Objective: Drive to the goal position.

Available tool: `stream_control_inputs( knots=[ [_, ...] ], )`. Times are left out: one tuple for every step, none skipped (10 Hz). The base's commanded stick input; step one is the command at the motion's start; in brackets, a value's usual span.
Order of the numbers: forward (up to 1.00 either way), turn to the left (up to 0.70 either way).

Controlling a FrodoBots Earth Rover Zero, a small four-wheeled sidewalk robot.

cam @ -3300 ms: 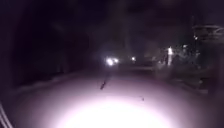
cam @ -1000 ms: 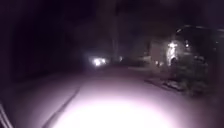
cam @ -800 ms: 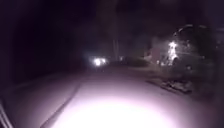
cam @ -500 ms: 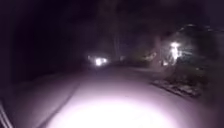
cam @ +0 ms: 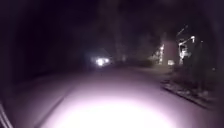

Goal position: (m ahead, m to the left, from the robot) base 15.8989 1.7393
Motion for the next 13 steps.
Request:
stream_control_inputs(
  knots=[
    [1.00,0.00],
    [1.00,0.00],
    [1.00,0.00],
    [1.00,0.00],
    [1.00,0.00],
    [1.00,0.00],
    [1.00,0.00],
    [1.00,0.00],
    [1.00,0.00],
    [1.00,0.00],
    [1.00,0.00],
    [1.00,0.00],
    [1.00,0.00]
  ],
)
